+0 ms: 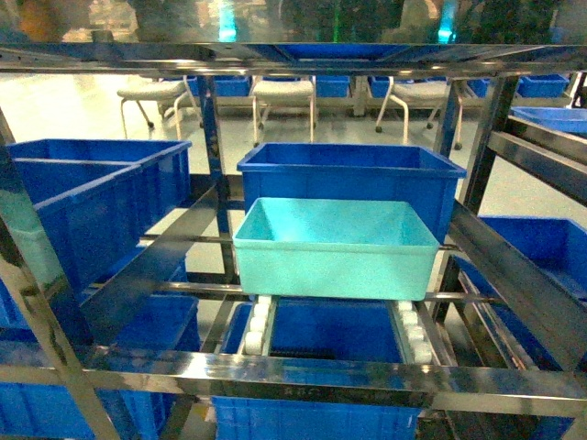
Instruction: Organize blue bins on left shelf correctly
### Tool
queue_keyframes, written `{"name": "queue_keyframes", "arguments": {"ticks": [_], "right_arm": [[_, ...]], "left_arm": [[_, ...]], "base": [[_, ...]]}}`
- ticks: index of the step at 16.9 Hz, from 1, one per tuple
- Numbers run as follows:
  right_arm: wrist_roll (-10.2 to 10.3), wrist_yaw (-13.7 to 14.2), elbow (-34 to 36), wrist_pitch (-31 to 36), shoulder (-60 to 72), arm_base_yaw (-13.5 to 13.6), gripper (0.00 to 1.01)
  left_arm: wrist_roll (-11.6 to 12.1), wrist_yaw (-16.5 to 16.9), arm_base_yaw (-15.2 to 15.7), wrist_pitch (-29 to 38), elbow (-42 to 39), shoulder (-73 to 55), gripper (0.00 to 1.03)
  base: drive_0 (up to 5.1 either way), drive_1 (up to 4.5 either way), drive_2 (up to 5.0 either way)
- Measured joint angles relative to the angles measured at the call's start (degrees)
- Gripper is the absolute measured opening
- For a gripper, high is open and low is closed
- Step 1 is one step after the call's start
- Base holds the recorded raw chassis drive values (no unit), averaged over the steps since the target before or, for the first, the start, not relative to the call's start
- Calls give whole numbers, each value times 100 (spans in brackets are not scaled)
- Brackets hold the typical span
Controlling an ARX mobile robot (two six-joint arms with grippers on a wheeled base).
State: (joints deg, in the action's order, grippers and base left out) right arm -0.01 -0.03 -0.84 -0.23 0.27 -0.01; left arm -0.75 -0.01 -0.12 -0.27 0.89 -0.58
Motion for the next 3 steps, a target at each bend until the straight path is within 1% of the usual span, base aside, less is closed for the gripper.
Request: {"name": "queue_keyframes", "arguments": {"ticks": [3], "right_arm": [[0, 0, 0, 0, -2, 0, 98]], "left_arm": [[0, 0, 0, 0, 0, 0, 98]], "base": [[0, 0, 0]]}}
